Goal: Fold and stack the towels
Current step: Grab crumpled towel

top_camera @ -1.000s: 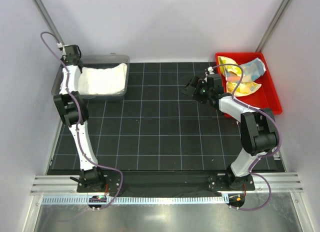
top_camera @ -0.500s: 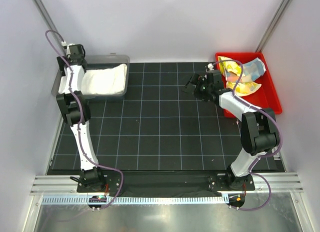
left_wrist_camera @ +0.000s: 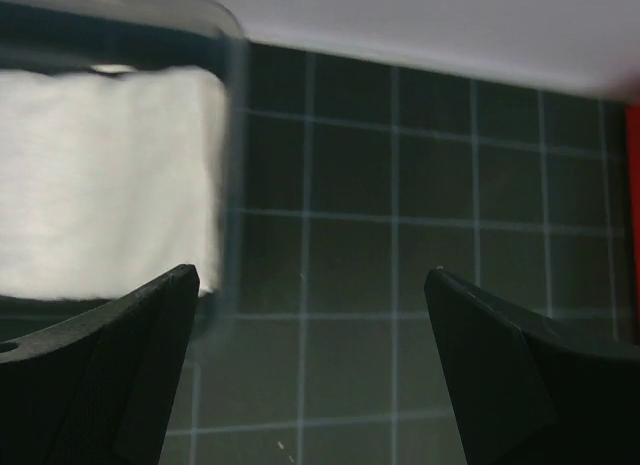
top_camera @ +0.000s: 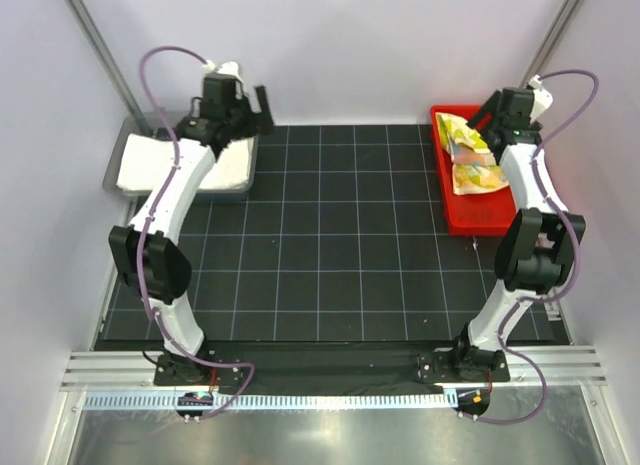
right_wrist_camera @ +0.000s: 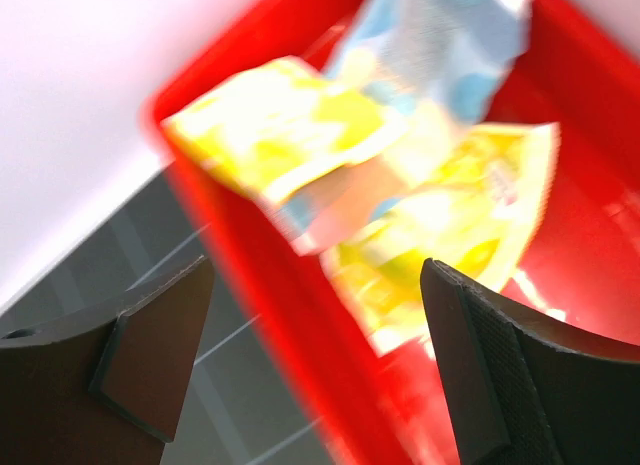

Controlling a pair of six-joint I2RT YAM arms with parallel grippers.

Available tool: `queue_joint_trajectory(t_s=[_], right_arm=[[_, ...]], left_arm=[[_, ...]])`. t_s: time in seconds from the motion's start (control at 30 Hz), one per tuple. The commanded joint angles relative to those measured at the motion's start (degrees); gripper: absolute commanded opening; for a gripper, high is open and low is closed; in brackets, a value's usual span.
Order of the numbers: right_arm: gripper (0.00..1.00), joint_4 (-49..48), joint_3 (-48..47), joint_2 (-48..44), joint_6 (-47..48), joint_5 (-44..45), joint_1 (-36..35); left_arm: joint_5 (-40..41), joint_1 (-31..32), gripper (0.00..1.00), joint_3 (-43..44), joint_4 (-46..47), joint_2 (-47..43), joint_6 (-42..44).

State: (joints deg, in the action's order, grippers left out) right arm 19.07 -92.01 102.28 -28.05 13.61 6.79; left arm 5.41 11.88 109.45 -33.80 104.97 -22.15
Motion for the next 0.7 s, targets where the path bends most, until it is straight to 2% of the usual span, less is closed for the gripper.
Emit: queue_joint_trajectory(t_s=[0.0, 0.03, 0.07, 0.13, 0.17, 0.2, 0.23, 0.3, 0.33, 0.4, 0.53, 0.6, 0.67], right_arm=[[0.92, 0.4, -3.7, 7.7, 4.1, 1.3, 2.6], [0.89, 0.2, -5.9, 10.9, 3.2, -0.5, 4.8], [0.86, -1.0, -6.7, 12.8, 1.2, -6.5, 5.6], [0.83, -1.0, -11.8, 18.4, -0.7, -10.5, 6.9], [0.83, 1.7, -14.8, 20.4, -1.3, -7.7, 6.9], [0.83, 11.0, -18.0, 22.2, -3.9, -5.1, 6.9], [0.83, 14.3, -20.7, 23.5, -5.3, -2.4, 7.2], [0.86, 15.0, -17.7, 22.1, -10.6, -0.2, 7.6], [0.86, 12.2, -10.9, 20.7, -12.4, -0.9, 8.1], [0.86, 6.9, -5.8, 17.7, -16.9, -2.2, 8.9], [0.85, 5.9, -1.4, 19.1, -22.0, -5.6, 9.8], [0.8, 1.0, 0.3, 20.9, -23.8, -7.4, 9.8], [0.53, -1.7, 0.5, 22.1, -24.4, -9.9, 9.9]], left_arm=[[-9.0, 5.9, 1.0, -5.1, -5.8, -1.3, -2.8], [-8.7, 7.2, 1.0, -6.4, -6.4, -2.7, -3.1], [-9.2, 8.4, 1.0, -7.7, -6.5, -3.6, -2.9], [-11.6, 11.0, 1.0, -9.9, -6.0, -4.9, -3.2], [-12.5, 11.7, 1.0, -12.3, -5.8, -6.3, -3.2], [-14.4, 13.1, 1.0, -13.4, -5.1, -6.9, -3.1], [-14.5, 13.6, 1.0, -14.4, -5.1, -7.5, -2.9], [-16.0, 14.2, 1.0, -17.7, -4.6, -9.2, -3.9], [-16.9, 14.4, 1.0, -18.8, -4.0, -9.9, -4.0], [-16.8, 14.7, 1.0, -21.4, -3.5, -11.4, -3.9], [-15.8, 15.0, 1.0, -24.4, -3.2, -13.0, -3.4], [-15.3, 15.0, 1.0, -25.2, -2.9, -13.5, -3.4], [-15.8, 15.1, 0.99, -25.4, -2.6, -13.6, -3.9]])
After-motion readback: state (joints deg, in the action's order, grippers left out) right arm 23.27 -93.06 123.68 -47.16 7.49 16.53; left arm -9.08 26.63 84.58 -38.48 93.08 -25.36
